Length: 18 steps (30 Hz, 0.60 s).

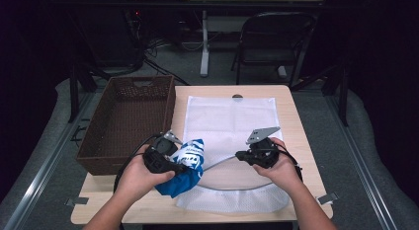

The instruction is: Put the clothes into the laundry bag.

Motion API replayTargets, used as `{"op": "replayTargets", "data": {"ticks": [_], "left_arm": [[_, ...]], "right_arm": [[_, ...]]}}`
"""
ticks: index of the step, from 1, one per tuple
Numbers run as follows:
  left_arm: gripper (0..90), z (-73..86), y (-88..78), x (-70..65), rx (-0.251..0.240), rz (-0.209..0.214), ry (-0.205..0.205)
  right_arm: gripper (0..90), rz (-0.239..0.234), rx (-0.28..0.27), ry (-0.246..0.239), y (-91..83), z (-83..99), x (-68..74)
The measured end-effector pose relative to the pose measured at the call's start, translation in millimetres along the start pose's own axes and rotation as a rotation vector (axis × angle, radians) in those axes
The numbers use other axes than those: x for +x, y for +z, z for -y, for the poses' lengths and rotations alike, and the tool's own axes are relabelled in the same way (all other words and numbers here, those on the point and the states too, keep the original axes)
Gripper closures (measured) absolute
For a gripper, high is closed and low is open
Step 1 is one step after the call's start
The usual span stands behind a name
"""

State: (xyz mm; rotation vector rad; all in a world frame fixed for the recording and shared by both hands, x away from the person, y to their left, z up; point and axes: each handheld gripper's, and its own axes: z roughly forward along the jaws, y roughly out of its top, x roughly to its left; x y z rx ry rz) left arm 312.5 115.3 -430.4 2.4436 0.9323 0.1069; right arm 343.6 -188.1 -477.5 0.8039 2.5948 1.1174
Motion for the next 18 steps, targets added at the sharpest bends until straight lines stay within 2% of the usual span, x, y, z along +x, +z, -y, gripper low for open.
{"op": "replayTargets", "data": {"ticks": [18], "left_arm": [[57.8, 5.4, 29.2, -23.6, 0.008, 0.05, 0.054]], "right_arm": [[88.3, 0.0, -0.001, 0.002, 0.3, 0.1, 1.0]]}}
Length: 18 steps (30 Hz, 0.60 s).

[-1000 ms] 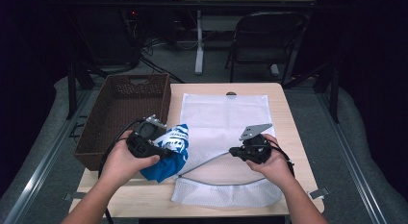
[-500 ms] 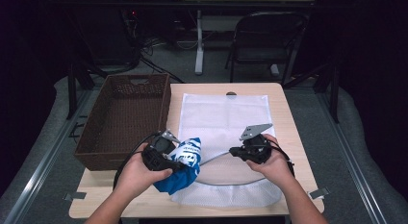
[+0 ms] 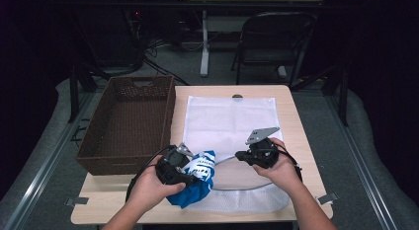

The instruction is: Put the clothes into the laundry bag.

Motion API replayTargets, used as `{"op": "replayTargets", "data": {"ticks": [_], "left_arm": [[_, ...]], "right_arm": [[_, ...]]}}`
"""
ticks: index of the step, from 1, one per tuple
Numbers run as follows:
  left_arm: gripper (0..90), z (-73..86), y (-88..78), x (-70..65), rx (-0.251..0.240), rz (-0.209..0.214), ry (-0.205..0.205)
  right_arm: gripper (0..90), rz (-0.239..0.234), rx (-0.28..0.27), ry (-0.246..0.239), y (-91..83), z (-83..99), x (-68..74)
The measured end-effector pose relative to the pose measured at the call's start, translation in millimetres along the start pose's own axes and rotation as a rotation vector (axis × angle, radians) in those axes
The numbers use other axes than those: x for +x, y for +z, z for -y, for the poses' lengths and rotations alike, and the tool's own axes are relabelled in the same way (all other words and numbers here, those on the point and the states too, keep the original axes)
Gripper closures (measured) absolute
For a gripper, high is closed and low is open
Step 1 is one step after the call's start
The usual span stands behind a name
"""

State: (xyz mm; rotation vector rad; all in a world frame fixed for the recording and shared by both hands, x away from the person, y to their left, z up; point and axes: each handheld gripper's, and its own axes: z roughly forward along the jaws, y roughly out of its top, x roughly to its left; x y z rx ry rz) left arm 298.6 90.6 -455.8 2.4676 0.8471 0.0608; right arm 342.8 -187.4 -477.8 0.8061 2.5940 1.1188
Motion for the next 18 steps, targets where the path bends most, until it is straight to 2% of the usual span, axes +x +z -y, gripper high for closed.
{"op": "replayTargets", "data": {"ticks": [8, 18], "left_arm": [[57.8, -4.5, 10.8, -10.6, 0.0, 0.026, 0.025], [57.8, -8.3, 20.7, -23.3, 0.014, 0.036, 0.064]], "right_arm": [[88.3, 0.001, -0.002, 0.0, -0.1, -0.3, 0.4], [88.3, 0.003, -0.004, -0.001, -0.5, -0.8, 1.5]]}}
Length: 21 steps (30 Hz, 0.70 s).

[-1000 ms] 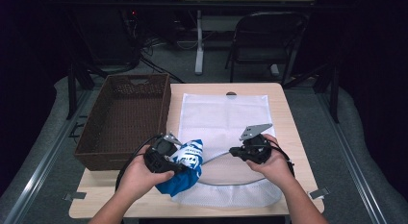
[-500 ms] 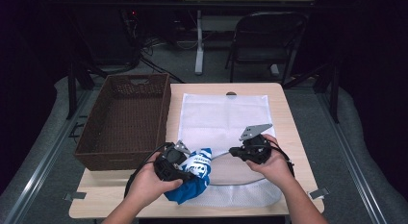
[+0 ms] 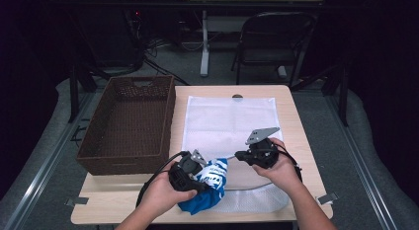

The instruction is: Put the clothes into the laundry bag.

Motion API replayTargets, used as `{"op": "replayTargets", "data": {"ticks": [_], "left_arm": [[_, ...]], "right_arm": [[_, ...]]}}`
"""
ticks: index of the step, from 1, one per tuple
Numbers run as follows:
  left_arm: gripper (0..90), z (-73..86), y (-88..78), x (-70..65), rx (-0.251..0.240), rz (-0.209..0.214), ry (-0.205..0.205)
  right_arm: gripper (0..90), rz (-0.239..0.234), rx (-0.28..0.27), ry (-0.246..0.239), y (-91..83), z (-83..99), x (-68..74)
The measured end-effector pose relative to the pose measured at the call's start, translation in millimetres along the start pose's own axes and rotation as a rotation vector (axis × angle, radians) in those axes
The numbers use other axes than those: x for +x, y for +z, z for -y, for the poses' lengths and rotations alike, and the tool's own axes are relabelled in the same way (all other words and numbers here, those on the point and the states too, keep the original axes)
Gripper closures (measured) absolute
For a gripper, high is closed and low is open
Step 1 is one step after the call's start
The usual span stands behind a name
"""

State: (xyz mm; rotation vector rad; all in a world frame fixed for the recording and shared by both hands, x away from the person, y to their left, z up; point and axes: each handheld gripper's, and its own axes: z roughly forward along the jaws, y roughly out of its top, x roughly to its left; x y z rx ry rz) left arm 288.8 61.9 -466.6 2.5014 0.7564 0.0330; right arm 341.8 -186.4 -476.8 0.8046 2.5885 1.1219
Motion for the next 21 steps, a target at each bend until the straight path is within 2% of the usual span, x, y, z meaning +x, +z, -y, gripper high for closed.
{"op": "replayTargets", "data": {"ticks": [9, 21], "left_arm": [[57.8, -7.4, 8.5, -8.6, 0.006, 0.018, 0.031], [57.7, -14.3, 21.8, -17.6, 0.005, 0.023, 0.05]], "right_arm": [[88.3, 0.0, -0.002, -0.008, 0.3, -0.4, 0.3], [88.3, -0.002, -0.005, -0.006, -0.2, -0.4, 0.7]]}}
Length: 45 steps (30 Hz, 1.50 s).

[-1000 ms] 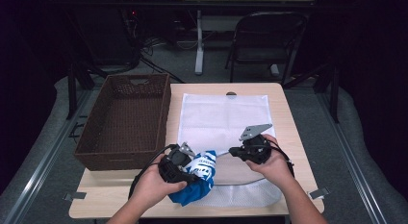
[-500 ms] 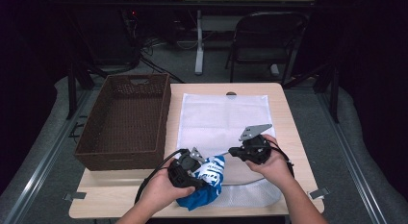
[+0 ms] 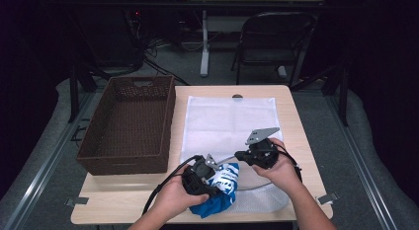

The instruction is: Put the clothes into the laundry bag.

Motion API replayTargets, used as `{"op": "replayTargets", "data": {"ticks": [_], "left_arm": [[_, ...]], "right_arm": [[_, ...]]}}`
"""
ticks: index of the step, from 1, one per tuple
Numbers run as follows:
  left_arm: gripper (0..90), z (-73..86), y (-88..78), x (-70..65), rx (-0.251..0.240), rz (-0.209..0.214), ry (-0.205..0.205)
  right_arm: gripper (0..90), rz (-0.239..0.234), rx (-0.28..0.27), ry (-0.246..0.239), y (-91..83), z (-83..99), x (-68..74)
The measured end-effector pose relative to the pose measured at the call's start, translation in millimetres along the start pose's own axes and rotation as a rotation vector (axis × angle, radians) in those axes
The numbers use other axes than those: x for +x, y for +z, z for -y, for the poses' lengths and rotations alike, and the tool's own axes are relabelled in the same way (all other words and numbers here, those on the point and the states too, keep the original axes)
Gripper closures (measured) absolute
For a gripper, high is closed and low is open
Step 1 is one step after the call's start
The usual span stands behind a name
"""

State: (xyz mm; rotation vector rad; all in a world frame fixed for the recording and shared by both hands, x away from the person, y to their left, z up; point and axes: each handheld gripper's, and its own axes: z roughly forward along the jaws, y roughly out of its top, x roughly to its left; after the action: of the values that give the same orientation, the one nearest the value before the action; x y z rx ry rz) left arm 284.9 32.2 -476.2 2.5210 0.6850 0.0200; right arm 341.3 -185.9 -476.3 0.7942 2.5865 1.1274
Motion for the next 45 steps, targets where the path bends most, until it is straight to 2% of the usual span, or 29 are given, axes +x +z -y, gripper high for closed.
{"op": "replayTargets", "data": {"ticks": [8, 17, 24, 29, 35, 45], "left_arm": [[57.8, -5.9, 6.3, -4.5, -0.007, 0.017, 0.008], [57.7, -7.3, 13.4, -5.5, -0.017, 0.029, 0.0], [57.8, -6.8, 18.7, -6.1, -0.027, 0.03, -0.008], [57.7, -6.3, 25.6, -5.5, -0.017, 0.023, -0.005], [57.7, -4.5, 32.7, -2.8, -0.02, 0.011, -0.017], [57.6, -4.7, 42.7, 6.3, -0.03, -0.014, -0.072]], "right_arm": [[88.3, -0.001, 0.002, 0.0, 0.2, -0.2, 0.6], [88.3, -0.003, -0.004, -0.003, -0.7, -0.4, 0.8], [88.3, -0.002, -0.005, -0.003, -0.8, -0.8, 1.6], [88.3, -0.001, -0.007, -0.006, -1.2, -1.0, 1.6], [88.3, -0.003, -0.008, -0.007, -1.9, -1.1, 1.7], [88.3, -0.002, -0.007, -0.011, -2.0, -1.6, 3.5]]}}
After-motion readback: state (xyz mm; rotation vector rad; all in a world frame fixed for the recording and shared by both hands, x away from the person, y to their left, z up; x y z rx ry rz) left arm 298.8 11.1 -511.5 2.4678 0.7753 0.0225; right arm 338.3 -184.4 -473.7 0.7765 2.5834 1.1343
